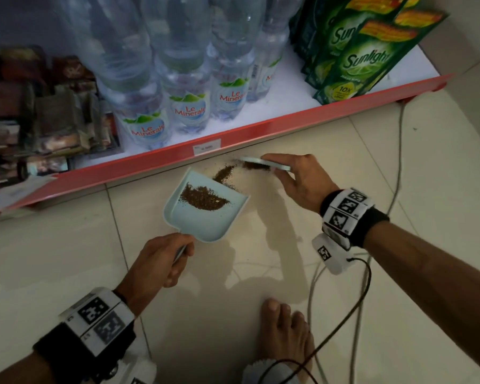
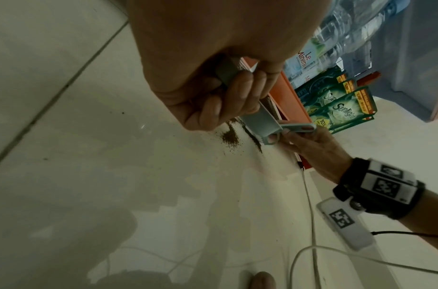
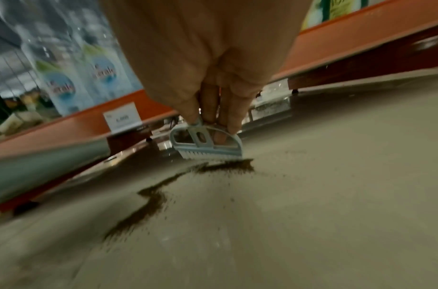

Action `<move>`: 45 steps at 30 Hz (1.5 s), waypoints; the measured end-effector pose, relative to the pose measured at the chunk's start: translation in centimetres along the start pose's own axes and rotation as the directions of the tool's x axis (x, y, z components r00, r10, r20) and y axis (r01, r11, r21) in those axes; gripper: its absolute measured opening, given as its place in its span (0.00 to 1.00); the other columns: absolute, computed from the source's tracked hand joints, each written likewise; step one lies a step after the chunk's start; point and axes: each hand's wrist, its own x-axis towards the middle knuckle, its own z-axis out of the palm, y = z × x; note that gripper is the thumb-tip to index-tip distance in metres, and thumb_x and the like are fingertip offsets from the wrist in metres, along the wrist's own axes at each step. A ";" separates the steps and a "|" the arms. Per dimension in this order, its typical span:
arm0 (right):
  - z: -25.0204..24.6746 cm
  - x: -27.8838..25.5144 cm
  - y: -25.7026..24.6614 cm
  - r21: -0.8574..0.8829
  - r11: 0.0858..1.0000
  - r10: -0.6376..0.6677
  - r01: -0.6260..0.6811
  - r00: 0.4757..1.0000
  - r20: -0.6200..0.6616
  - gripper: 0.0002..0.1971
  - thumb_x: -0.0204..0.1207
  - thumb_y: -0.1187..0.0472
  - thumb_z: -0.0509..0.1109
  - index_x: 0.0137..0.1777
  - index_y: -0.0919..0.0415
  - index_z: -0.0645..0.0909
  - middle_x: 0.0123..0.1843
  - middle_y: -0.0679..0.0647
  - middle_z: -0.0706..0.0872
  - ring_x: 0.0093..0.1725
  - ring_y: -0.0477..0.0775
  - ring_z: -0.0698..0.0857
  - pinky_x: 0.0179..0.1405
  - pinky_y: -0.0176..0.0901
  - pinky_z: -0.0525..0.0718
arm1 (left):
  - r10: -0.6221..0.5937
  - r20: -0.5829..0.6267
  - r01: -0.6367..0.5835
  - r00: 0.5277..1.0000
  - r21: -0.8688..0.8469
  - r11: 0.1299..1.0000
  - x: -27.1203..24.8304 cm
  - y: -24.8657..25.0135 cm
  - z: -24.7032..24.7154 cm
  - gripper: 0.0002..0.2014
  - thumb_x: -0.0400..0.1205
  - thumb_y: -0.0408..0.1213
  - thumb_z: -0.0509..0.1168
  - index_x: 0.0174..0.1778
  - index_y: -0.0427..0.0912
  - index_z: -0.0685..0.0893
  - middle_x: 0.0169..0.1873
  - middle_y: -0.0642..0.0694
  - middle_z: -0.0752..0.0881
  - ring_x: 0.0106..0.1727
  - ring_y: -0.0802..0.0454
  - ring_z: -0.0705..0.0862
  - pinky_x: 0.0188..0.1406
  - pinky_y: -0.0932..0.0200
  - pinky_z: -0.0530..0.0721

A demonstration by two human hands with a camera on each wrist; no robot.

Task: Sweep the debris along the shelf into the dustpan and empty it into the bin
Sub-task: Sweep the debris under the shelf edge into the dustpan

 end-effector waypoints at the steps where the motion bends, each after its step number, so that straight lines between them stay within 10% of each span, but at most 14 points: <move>1: -0.5 -0.1 0.2 -0.009 1.000 0.020 -0.021 0.999 -0.043 0.16 0.82 0.67 0.64 0.67 0.60 0.85 0.54 0.58 0.92 0.47 0.62 0.90 0.48 0.32 0.77 | -0.004 -0.005 0.004 1.000 0.007 1.000 0.2 -0.1 -0.2 0.16 0.83 0.40 0.59 0.32 0.35 0.78 0.13 0.47 0.66 0.13 0.56 0.62 0.15 0.67 0.59; 9: -3.1 -2.0 4.1 -0.293 0.803 0.485 -0.520 0.854 -0.187 0.16 0.83 0.65 0.58 0.65 0.60 0.83 0.48 0.72 0.89 0.45 0.75 0.86 0.45 0.59 0.85 | 0.010 -0.007 -0.010 1.000 -0.036 0.999 1.0 -0.9 -1.6 0.16 0.83 0.39 0.59 0.31 0.35 0.78 0.12 0.48 0.66 0.12 0.57 0.61 0.14 0.69 0.59; 15: 0.9 -2.9 -2.5 -0.187 0.925 0.330 -0.332 0.943 -0.044 0.14 0.86 0.61 0.57 0.58 0.59 0.84 0.32 0.58 0.84 0.29 0.66 0.81 0.26 0.41 0.69 | 0.031 0.040 -0.029 0.999 -0.045 0.999 1.0 -1.0 -1.4 0.14 0.82 0.38 0.59 0.31 0.35 0.78 0.12 0.49 0.67 0.12 0.58 0.62 0.14 0.70 0.59; 18: 0.6 -2.6 -4.1 -0.144 0.950 0.266 -0.277 0.960 -0.089 0.13 0.84 0.63 0.59 0.56 0.62 0.86 0.37 0.63 0.90 0.33 0.69 0.86 0.31 0.44 0.77 | 0.034 0.057 -0.032 0.998 -0.033 0.999 0.9 -1.2 -1.4 0.15 0.82 0.38 0.59 0.31 0.35 0.78 0.12 0.49 0.67 0.12 0.58 0.62 0.14 0.70 0.59; 26: -1.7 2.9 2.7 -0.339 0.742 0.516 -0.579 0.815 -0.263 0.15 0.85 0.62 0.56 0.62 0.64 0.83 0.55 0.73 0.86 0.54 0.75 0.81 0.47 0.56 0.77 | -0.003 0.029 0.005 1.000 -0.056 0.998 0.4 -2.5 -2.7 0.15 0.83 0.36 0.58 0.32 0.34 0.77 0.12 0.48 0.66 0.12 0.57 0.61 0.14 0.70 0.59; 31: 1.6 5.3 0.7 -0.285 0.873 0.376 -0.395 0.919 -0.120 0.11 0.80 0.68 0.61 0.55 0.67 0.84 0.51 0.70 0.89 0.48 0.73 0.85 0.42 0.47 0.75 | 0.001 -0.005 -0.001 1.000 -0.068 0.998 0.1 -2.7 -3.2 0.15 0.83 0.36 0.58 0.32 0.34 0.77 0.12 0.48 0.67 0.12 0.57 0.61 0.14 0.70 0.59; 37: 1.6 2.7 -4.1 -0.043 0.992 -0.107 0.117 0.977 0.187 0.17 0.81 0.71 0.64 0.65 0.59 0.85 0.50 0.57 0.92 0.35 0.60 0.89 0.37 0.41 0.85 | 0.024 -0.058 -0.028 0.998 -0.069 0.997 0.0 -2.5 -4.1 0.15 0.83 0.37 0.58 0.33 0.34 0.78 0.13 0.47 0.66 0.13 0.56 0.61 0.16 0.68 0.58; 42: -0.3 1.3 -2.7 -0.078 0.994 -0.082 0.077 0.995 -0.055 0.19 0.80 0.71 0.64 0.66 0.59 0.85 0.47 0.62 0.93 0.30 0.55 0.86 0.32 0.32 0.81 | 0.031 -0.073 -0.035 0.997 -0.052 0.998 0.1 -2.6 -4.1 0.14 0.83 0.36 0.58 0.33 0.34 0.78 0.13 0.48 0.67 0.14 0.56 0.62 0.15 0.67 0.59; 45: -0.4 2.6 -0.7 -0.220 0.962 0.131 -0.158 0.982 -0.134 0.21 0.80 0.70 0.62 0.68 0.54 0.84 0.47 0.69 0.91 0.40 0.73 0.87 0.42 0.53 0.85 | 0.032 -0.059 -0.034 0.998 -0.036 0.999 0.1 -2.9 -3.9 0.14 0.84 0.37 0.58 0.34 0.34 0.78 0.13 0.48 0.67 0.14 0.57 0.62 0.15 0.68 0.59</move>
